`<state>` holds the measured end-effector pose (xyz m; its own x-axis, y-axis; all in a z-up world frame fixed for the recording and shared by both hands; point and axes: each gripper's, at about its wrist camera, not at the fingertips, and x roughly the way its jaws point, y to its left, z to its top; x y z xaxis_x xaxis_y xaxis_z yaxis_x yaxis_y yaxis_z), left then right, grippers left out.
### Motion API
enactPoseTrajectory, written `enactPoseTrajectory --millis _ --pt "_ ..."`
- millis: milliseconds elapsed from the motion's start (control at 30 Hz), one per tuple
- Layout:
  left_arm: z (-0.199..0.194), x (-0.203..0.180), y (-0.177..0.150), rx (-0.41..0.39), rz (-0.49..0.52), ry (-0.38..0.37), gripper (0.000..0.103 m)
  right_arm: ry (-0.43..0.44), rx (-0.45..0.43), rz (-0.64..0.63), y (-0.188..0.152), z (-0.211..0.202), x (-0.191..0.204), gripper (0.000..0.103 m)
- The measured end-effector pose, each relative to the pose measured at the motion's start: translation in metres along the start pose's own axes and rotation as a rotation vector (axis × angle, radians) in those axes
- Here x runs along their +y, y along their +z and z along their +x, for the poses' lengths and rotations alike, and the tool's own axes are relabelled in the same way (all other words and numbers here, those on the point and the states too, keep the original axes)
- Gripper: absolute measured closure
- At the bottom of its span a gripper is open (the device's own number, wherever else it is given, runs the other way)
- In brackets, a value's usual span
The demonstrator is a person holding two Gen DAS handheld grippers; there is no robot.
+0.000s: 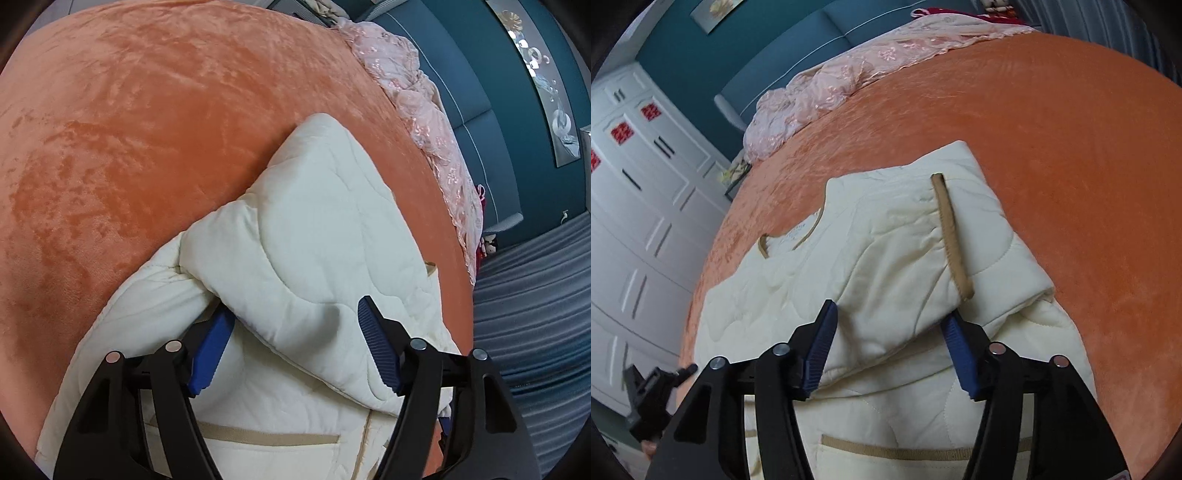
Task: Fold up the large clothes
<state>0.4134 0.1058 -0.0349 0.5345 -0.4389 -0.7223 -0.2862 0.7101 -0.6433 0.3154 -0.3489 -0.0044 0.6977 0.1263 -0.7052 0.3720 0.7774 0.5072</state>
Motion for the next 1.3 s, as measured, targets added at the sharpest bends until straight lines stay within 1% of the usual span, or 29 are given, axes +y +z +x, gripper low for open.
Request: enactPoseTrajectory --millis 33,100,133,167,200,233,267,333,367,400,433,467,533,567,633,733,833,933,1000,1033,1100,1133,1200,1233,1267,1300 --pt "0.001 0.003 0.002 0.0 -0.004 0.011 0.044 0.011 0.007 0.036 0.003 0.002 -0.006 0.044" --pt "0.002 0.007 0.004 -0.003 -0.011 0.025 0.056 0.021 0.02 0.073 0.007 0.008 -0.01 0.044" --pt "0.001 0.008 0.005 -0.007 -0.011 0.028 0.061 0.014 0.024 0.07 0.009 0.011 -0.008 0.053" --pt "0.0 0.007 0.006 -0.011 -0.002 0.036 0.072 0.008 0.028 0.059 0.012 0.014 -0.004 0.063" --pt "-0.002 0.004 0.007 -0.017 0.013 0.046 0.081 0.013 0.034 0.043 0.016 0.014 0.002 0.09" --pt "-0.005 0.001 0.009 -0.03 0.032 0.057 0.086 0.026 0.021 0.031 0.018 0.009 0.009 0.096" --pt "-0.01 -0.002 0.01 -0.046 0.052 0.063 0.091 0.061 -0.03 0.014 0.021 -0.004 0.017 0.097" --pt "-0.025 -0.008 0.011 -0.102 0.097 0.067 0.093 0.124 -0.127 -0.044 0.025 -0.031 0.034 0.098" --pt "-0.032 -0.01 0.011 -0.128 0.116 0.069 0.094 0.135 -0.164 -0.077 0.025 -0.042 0.038 0.098" --pt "-0.036 -0.009 0.011 -0.144 0.129 0.07 0.094 0.12 -0.18 -0.104 0.023 -0.046 0.039 0.098" --pt "-0.036 -0.006 0.01 -0.146 0.139 0.073 0.094 0.094 -0.156 -0.117 0.019 -0.04 0.034 0.099" --pt "-0.031 -0.002 0.008 -0.136 0.144 0.09 0.094 0.061 -0.107 -0.114 0.015 -0.027 0.025 0.099" --pt "-0.014 0.009 0.003 -0.092 0.14 0.135 0.094 -0.008 -0.037 -0.117 0.002 -0.003 0.011 0.099" --pt "-0.008 0.013 -0.001 -0.084 0.145 0.154 0.094 -0.035 -0.017 -0.13 -0.005 0.004 0.007 0.099" --pt "-0.002 0.015 -0.006 -0.094 0.177 0.185 0.093 -0.069 0.003 -0.151 -0.018 0.016 0.003 0.099" --pt "0.003 0.011 -0.01 -0.101 0.225 0.219 0.093 -0.095 0.02 -0.162 -0.031 0.026 -0.005 0.099" --pt "0.008 0.008 -0.014 -0.113 0.278 0.253 0.092 -0.102 0.028 -0.169 -0.031 0.032 -0.008 0.099" --pt "0.011 -0.002 -0.025 -0.153 0.383 0.327 0.091 -0.11 0.031 -0.172 -0.034 0.028 -0.009 0.099" --pt "0.006 -0.011 -0.032 -0.169 0.448 0.386 0.087 -0.127 0.037 -0.182 -0.036 0.018 -0.007 0.093" --pt "-0.001 -0.014 -0.035 -0.171 0.466 0.4 0.086 -0.146 0.031 -0.194 -0.038 0.009 -0.005 0.086" --pt "-0.023 -0.016 -0.041 -0.177 0.482 0.388 0.085 -0.214 -0.013 -0.23 -0.044 -0.014 0.0 0.077" --pt "-0.034 -0.019 -0.044 -0.189 0.501 0.389 0.085 -0.236 -0.058 -0.252 -0.046 -0.028 0.005 0.077" --pt "-0.054 -0.032 -0.048 -0.241 0.538 0.406 0.085 -0.253 -0.14 -0.297 -0.047 -0.048 0.019 0.077" --pt "-0.063 -0.042 -0.049 -0.266 0.553 0.39 0.085 -0.254 -0.168 -0.311 -0.045 -0.054 0.029 0.077" --pt "-0.065 -0.054 -0.048 -0.278 0.569 0.369 0.085 -0.234 -0.178 -0.319 -0.041 -0.054 0.039 0.077" --pt "-0.065 -0.066 -0.047 -0.277 0.583 0.346 0.083 -0.195 -0.164 -0.326 -0.037 -0.05 0.05 0.077"
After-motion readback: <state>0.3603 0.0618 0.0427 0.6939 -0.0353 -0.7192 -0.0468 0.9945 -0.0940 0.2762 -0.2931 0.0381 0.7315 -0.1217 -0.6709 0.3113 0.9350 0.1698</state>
